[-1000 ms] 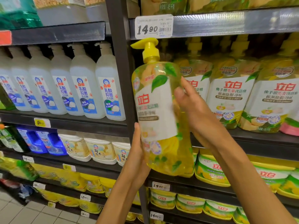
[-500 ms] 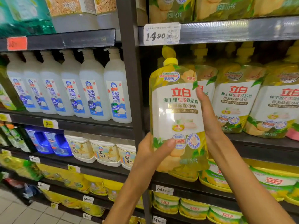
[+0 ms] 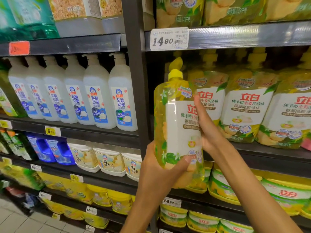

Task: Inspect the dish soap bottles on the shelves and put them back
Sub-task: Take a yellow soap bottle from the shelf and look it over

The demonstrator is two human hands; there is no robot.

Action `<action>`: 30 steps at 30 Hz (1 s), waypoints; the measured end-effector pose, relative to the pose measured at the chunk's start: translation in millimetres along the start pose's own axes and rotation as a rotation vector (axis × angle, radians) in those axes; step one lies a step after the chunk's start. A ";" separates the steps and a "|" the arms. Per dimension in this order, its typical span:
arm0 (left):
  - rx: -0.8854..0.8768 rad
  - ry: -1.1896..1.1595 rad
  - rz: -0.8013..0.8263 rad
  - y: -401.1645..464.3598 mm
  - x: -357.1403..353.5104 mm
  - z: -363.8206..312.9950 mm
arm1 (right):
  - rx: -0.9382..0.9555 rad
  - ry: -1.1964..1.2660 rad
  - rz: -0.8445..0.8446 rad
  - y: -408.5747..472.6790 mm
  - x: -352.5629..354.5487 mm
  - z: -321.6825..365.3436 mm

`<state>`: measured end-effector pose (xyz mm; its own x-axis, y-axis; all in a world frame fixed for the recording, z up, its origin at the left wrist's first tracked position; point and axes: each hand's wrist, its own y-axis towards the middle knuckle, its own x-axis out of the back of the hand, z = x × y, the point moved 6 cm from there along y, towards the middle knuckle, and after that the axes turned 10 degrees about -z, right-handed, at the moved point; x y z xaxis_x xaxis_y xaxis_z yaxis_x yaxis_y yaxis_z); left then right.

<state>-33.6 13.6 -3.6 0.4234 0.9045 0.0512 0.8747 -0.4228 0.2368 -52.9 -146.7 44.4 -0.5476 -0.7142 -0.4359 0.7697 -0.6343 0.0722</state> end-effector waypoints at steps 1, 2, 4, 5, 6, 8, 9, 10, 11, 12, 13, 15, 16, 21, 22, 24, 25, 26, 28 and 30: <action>0.027 -0.043 0.028 3.9 -2.8 4.0 | 0.011 -0.039 -0.009 0.4 0.5 2.2; 0.039 -0.072 0.063 7.5 -5.3 6.2 | 0.023 -0.069 -0.017 0.8 1.0 4.4; 0.019 -0.100 0.125 14.5 -7.3 6.7 | 0.066 -0.090 -0.035 1.1 2.2 10.0; -0.002 -0.100 0.135 18.6 -6.2 6.7 | 0.093 -0.097 -0.054 2.4 3.0 13.4; -0.026 -0.094 0.131 23.0 -4.5 6.2 | 0.116 -0.108 -0.088 4.3 3.5 17.1; -0.079 -0.065 0.123 30.0 -4.1 5.1 | 0.148 -0.154 -0.162 7.4 3.2 25.2; -0.103 -0.039 0.121 31.6 -6.5 5.4 | 0.169 -0.196 -0.189 9.0 2.6 28.9; -0.123 -0.013 0.106 31.9 -8.9 6.2 | 0.200 -0.239 -0.207 9.7 1.2 32.2; -0.148 0.009 0.069 31.7 -9.8 5.8 | 0.242 -0.265 -0.225 9.6 -0.3 35.1; -0.185 0.035 0.016 31.6 -9.6 3.6 | 0.285 -0.267 -0.243 8.5 -1.7 36.9; -0.232 0.074 -0.028 32.4 -9.8 0.9 | 0.325 -0.259 -0.267 6.9 -1.9 37.6; -0.304 0.147 -0.024 35.9 -15.9 -1.6 | 0.384 -0.269 -0.328 4.9 -0.8 37.2; -0.299 0.158 0.021 37.9 -21.6 -0.1 | 0.407 -0.286 -0.358 4.2 0.0 36.4; -0.249 0.188 0.130 55.6 -43.6 10.7 | 0.501 -0.361 -0.462 2.2 -0.7 34.8; -0.211 0.133 0.135 63.2 -46.2 13.5 | 0.528 -0.371 -0.461 2.3 -3.5 36.0; -0.165 0.012 0.147 77.9 -48.5 18.9 | 0.571 -0.391 -0.452 1.2 -9.4 38.2; -0.165 -0.021 0.150 83.8 -48.6 20.8 | 0.581 -0.402 -0.447 1.4 -10.6 38.0; -0.171 -0.042 0.154 88.4 -48.2 23.3 | 0.581 -0.413 -0.438 2.6 -10.9 36.5; -0.187 -0.074 0.155 95.5 -46.3 27.6 | 0.573 -0.462 -0.404 5.6 -10.6 34.3; -0.199 -0.094 0.148 99.9 -43.2 30.2 | 0.551 -0.538 -0.355 8.8 -9.6 32.7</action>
<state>42.6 -69.3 -11.4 0.5718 0.8203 0.0112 0.7418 -0.5228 0.4200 -51.5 -155.1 78.6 -0.9154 -0.4005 -0.0394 0.3291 -0.8014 0.4994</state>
